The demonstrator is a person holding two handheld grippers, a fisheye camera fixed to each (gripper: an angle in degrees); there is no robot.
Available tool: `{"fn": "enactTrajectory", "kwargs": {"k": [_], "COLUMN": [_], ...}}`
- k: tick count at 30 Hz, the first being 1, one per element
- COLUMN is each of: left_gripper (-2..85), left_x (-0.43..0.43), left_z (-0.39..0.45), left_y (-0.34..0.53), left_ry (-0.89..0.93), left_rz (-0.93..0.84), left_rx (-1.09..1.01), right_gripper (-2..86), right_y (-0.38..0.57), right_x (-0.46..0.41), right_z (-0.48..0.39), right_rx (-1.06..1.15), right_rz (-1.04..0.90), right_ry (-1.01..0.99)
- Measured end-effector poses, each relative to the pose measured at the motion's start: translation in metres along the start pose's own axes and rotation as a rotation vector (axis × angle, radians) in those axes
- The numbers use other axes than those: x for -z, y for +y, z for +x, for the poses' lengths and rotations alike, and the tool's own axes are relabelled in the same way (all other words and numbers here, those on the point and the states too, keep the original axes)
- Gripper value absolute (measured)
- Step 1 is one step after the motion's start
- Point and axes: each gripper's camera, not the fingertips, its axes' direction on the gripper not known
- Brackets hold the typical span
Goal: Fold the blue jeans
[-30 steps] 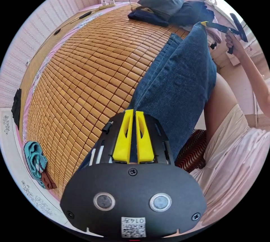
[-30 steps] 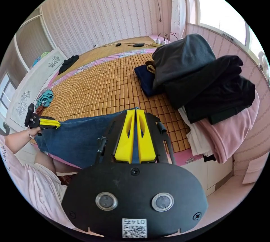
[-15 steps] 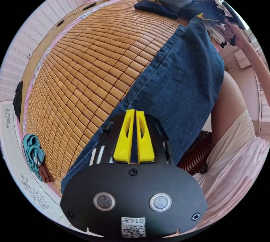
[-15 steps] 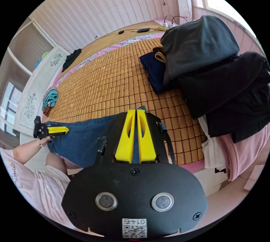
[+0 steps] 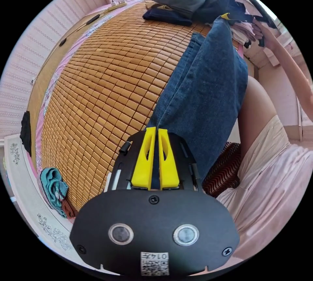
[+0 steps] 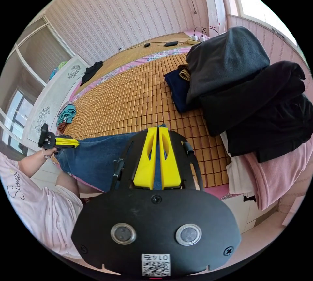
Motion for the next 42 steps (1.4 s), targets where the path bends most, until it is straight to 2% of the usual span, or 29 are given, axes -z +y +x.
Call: {"fn": "enactTrajectory", "kwargs": {"k": [4,8,10,13,15,17,18,21,23,28,30,32,35,38,40,42], "left_gripper": [-0.8,-0.1,3.6,7.1,6.1,3.2,0.5,-0.6,-0.8,-0.8,-0.7,-0.2,2.0,3.5,3.0,2.7], "left_x": [-0.005,-0.041,-0.045,-0.056,-0.062,-0.060,-0.057,-0.039,-0.020,0.043,0.040,0.021,-0.007,0.023,0.056,0.067], "left_z": [-0.018,-0.017,-0.001,0.018,0.023,0.021,0.020,0.020,0.019,0.007,-0.004,-0.014,-0.030,-0.034,-0.022,-0.011], "left_y": [-0.013,-0.025,-0.027,-0.026,-0.024,-0.021,-0.017,-0.002,0.009,0.049,0.051,0.049,0.056,0.078,0.105,0.127], "left_ry": [-0.080,0.028,0.042,-0.008,-0.035,0.000,-0.002,-0.019,-0.034,-0.069,-0.065,-0.029,-0.018,0.017,0.041,0.096], "left_rz": [0.027,-0.086,-0.115,-0.201,-0.227,-0.235,-0.218,-0.168,-0.127,0.027,0.017,-0.032,-0.152,-0.057,0.035,0.047], "left_rx": [0.086,0.043,-0.043,-0.164,-0.196,-0.197,-0.183,-0.189,-0.191,-0.117,-0.050,-0.007,0.084,0.118,0.054,0.016], "right_gripper": [1.1,3.2,4.8,7.2,8.1,9.3,9.5,5.6,2.6,1.7,2.0,3.8,7.6,9.0,9.1,9.3], "right_y": [-0.018,-0.017,-0.010,0.009,0.016,0.010,0.007,-0.002,0.000,-0.005,-0.019,-0.028,-0.011,0.035,0.072,0.108], "right_x": [-0.034,-0.063,-0.057,-0.050,-0.058,-0.078,-0.083,-0.107,-0.096,-0.059,-0.071,-0.108,-0.115,-0.086,-0.074,-0.075], "right_z": [0.023,0.051,0.052,0.045,0.046,0.054,0.055,0.064,0.058,0.031,0.030,0.038,0.046,0.050,0.054,0.061], "right_rx": [-0.116,-0.256,-0.244,-0.176,-0.160,-0.187,-0.192,-0.235,-0.188,-0.024,-0.016,-0.056,-0.119,-0.170,-0.258,-0.366], "right_rz": [-0.024,-0.075,-0.054,-0.050,-0.054,-0.095,-0.101,-0.182,-0.127,-0.025,-0.065,-0.202,-0.241,-0.175,-0.156,-0.153], "right_ry": [-0.050,-0.064,-0.052,0.078,0.131,0.080,0.051,-0.014,-0.017,0.053,0.069,0.137,0.136,0.174,0.206,0.180]}}
